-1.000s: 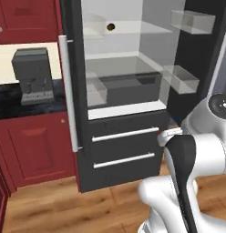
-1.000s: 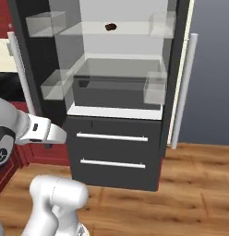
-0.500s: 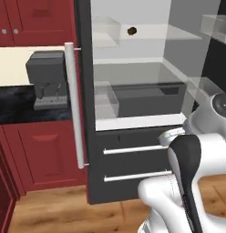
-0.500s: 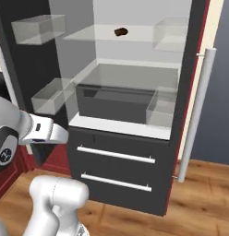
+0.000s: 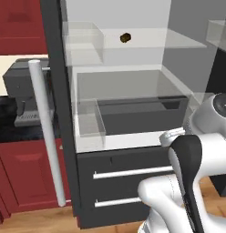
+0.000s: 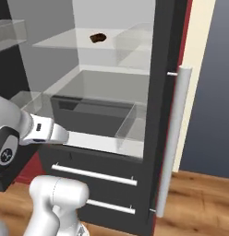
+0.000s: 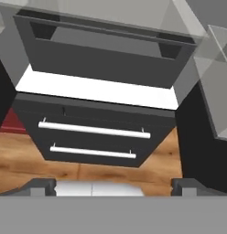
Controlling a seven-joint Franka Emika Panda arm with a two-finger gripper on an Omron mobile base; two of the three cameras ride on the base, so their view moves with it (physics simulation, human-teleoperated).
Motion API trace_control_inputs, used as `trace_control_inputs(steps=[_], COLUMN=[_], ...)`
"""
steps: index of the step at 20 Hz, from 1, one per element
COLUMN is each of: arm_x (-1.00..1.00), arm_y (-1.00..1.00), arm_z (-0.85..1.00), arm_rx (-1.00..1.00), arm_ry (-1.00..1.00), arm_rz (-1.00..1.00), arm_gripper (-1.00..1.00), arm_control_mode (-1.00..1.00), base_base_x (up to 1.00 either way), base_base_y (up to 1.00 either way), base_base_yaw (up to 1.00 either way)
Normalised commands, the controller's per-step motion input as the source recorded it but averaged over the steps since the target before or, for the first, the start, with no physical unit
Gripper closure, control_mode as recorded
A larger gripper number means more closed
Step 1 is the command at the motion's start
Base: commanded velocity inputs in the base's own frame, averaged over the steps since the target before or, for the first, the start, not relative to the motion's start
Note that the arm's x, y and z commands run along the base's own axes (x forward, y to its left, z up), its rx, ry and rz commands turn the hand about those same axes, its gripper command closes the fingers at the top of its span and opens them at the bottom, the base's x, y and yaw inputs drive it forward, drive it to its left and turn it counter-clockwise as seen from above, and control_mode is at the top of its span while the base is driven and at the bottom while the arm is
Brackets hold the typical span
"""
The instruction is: Place the cold items (sweet potato and peach) from the fridge in one tupperware on the dining counter. Place the warm items (hot dog and kebab skewer) in the stove area in another tupperware.
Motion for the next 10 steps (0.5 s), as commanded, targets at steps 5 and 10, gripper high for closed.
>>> trace_control_inputs(steps=[5,10], arm_x=[0.0,0.0], arm_y=[0.0,0.0], arm_z=[0.0,0.0], arm_rx=[0.0,0.0], arm_ry=[0.0,0.0], arm_rz=[0.0,0.0], arm_gripper=[-1.0,-1.0], arm_control_mode=[1.0,1.0], base_base_x=[0.67,0.67], base_base_y=[-0.18,0.0], base_base_yaw=[0.0,-0.08])
